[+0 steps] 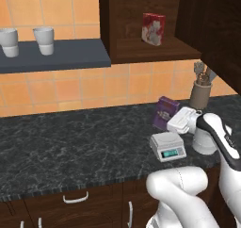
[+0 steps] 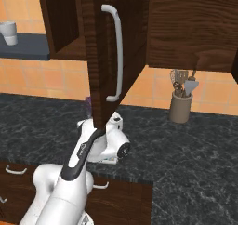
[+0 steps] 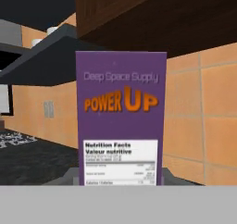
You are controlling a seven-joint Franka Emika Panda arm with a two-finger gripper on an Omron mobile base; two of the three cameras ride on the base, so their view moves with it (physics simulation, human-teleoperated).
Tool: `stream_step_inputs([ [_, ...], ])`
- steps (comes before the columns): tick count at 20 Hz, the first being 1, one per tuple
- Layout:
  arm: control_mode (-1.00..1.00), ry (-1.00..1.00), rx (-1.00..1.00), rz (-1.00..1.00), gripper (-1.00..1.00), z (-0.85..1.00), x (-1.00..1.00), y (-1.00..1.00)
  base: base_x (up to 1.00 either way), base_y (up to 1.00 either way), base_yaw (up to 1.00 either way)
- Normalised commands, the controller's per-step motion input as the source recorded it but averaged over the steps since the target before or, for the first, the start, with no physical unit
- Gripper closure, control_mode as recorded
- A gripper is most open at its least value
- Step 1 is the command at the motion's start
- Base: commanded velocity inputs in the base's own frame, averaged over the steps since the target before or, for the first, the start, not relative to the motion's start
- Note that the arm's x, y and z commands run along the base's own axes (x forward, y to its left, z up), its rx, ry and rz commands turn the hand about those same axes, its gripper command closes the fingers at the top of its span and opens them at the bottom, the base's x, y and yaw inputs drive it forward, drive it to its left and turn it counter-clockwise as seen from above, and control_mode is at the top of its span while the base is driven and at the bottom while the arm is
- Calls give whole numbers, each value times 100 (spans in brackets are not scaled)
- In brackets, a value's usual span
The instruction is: Pick the cereal and place it on the digital scale for weighing, and close the cabinet.
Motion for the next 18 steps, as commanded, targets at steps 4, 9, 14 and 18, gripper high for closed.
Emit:
stream_step_inputs([
  [4, -100, 0, 0, 10, 100, -14, -8, -29, 0, 0, 0],
  [9, -100, 0, -2, 7, 100, -10, -3, -16, 0, 0, 0],
  [14, -100, 0, -6, 7, 100, -35, -17, -13, 0, 0, 0],
  [18, -100, 1, -5, 1, 100, -39, 13, -1, 0, 0, 0],
])
